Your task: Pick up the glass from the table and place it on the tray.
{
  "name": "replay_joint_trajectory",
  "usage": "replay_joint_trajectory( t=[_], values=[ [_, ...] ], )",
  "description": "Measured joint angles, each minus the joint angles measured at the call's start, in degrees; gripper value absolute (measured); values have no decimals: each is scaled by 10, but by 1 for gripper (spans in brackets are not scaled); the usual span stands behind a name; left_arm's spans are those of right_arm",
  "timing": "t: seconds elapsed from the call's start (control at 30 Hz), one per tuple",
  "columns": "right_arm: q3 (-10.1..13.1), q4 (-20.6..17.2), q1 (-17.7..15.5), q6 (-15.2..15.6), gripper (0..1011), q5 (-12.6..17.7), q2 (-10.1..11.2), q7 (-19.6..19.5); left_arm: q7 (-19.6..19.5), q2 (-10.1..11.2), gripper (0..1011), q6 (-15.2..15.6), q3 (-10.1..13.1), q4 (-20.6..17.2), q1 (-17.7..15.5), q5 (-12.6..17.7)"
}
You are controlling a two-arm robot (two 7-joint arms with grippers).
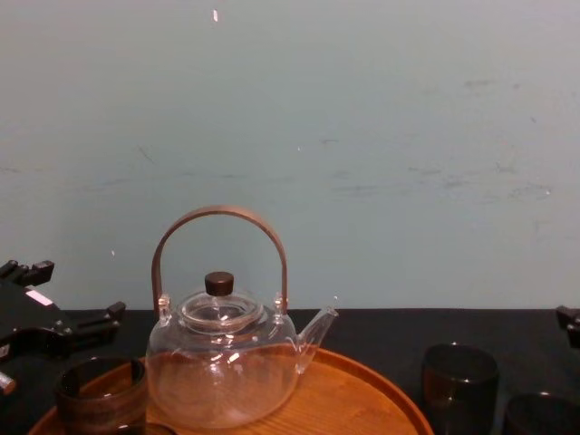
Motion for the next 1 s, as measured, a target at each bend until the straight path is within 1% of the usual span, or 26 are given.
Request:
replay_joint_trajectory(
  t=[1.0],
  values=[
    [0, 0, 0, 0, 1002, 0, 0, 0, 0, 0, 1001, 0, 0, 0, 0, 0]
  ],
)
